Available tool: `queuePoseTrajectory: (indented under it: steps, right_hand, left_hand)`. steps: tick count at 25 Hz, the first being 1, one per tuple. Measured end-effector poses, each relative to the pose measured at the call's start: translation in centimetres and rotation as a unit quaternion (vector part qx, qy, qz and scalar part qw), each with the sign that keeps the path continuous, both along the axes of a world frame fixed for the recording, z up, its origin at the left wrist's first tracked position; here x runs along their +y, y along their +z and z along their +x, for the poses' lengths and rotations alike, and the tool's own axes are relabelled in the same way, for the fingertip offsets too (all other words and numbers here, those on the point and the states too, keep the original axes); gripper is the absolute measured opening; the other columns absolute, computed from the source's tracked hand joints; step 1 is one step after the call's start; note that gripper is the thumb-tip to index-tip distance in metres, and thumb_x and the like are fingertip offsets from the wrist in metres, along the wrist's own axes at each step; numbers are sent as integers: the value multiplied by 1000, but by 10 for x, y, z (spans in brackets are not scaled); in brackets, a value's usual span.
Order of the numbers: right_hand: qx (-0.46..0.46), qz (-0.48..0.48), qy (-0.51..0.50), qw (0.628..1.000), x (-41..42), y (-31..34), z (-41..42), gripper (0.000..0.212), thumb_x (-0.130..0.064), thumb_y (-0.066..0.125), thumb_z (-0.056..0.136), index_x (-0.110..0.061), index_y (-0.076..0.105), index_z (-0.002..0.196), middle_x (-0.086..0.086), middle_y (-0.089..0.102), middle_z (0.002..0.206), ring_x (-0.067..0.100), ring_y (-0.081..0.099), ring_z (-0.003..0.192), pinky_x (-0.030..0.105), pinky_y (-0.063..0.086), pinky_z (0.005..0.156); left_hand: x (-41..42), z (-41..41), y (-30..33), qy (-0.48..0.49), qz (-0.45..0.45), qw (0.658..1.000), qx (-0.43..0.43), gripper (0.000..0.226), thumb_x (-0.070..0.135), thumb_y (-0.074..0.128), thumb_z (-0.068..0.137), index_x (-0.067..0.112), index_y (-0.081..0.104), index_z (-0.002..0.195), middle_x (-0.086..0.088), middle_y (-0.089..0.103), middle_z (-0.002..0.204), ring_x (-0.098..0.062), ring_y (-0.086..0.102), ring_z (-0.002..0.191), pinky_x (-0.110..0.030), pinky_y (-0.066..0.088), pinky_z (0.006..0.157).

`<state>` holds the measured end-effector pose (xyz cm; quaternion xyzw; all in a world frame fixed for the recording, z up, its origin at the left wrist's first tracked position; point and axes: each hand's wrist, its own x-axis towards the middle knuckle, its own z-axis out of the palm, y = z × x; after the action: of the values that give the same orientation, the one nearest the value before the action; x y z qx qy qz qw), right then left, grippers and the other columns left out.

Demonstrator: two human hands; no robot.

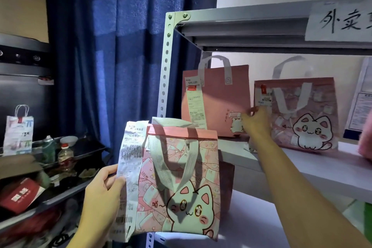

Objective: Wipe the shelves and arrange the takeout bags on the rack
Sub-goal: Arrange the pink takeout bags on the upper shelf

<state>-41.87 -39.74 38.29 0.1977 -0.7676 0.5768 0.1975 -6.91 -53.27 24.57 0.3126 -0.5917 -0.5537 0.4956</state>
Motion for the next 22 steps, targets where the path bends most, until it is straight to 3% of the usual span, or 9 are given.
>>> queuePoseTrajectory:
  steps: [2,5,7,10,12,14,18,22]
  right_hand:
    - [12,-7,4,1000,-1,-2,7,19,-18,66,90,-10,62,107,12,64,109,29,65,94,40,58,77]
    - [12,-44,70,996,-3,-6,28,15,-17,67,93,-15,59,106,-4,65,93,5,62,79,11,46,51]
    - [24,-48,92,994,-2,-8,42,16,-20,67,94,-22,60,109,-9,63,92,-2,57,76,4,40,49]
    - [57,-50,64,995,5,-11,61,15,-16,63,97,-18,71,110,-5,65,97,3,60,78,4,38,55]
    - [70,-80,20,994,15,-11,73,17,-16,60,98,-14,71,111,-5,65,97,-3,56,75,4,37,55]
    - [81,-106,-22,991,29,-11,86,18,-16,59,100,-13,70,114,-6,64,97,3,57,77,7,36,61]
    - [92,-150,-74,982,67,-13,111,22,-15,57,100,-10,69,118,-1,67,101,13,61,89,16,43,72]
    - [87,-180,-101,975,111,-17,128,24,-14,57,98,-11,70,118,-2,68,99,14,64,87,16,48,68]
  left_hand:
    - [-1,1,-1,-2,-1,1000,-3,26,5,57,94,27,69,98,4,80,87,-18,77,75,-43,59,69]
    - [-4,5,-2,-9,-4,1000,5,26,5,57,94,28,69,99,6,79,87,-17,77,75,-40,58,66]
    - [-6,9,-3,-13,-6,1000,10,26,4,57,94,27,69,99,4,80,86,-17,77,75,-41,58,67]
    - [-6,15,-4,-19,-12,1000,13,27,3,57,94,26,69,98,6,79,86,-15,77,74,-40,58,67]
    - [-4,19,-5,-24,-22,999,14,27,2,58,93,26,69,100,7,79,87,-13,76,76,-40,57,71]
    - [-3,24,-6,-32,-30,999,16,28,1,58,93,26,68,100,7,79,86,-12,76,76,-38,57,71]
    - [-3,37,-2,-51,-37,998,29,29,1,56,93,26,68,100,5,79,85,-15,76,73,-31,57,61]
    - [-2,45,9,-54,-51,996,42,29,-1,55,92,23,69,99,6,79,82,-11,75,69,-22,55,52]
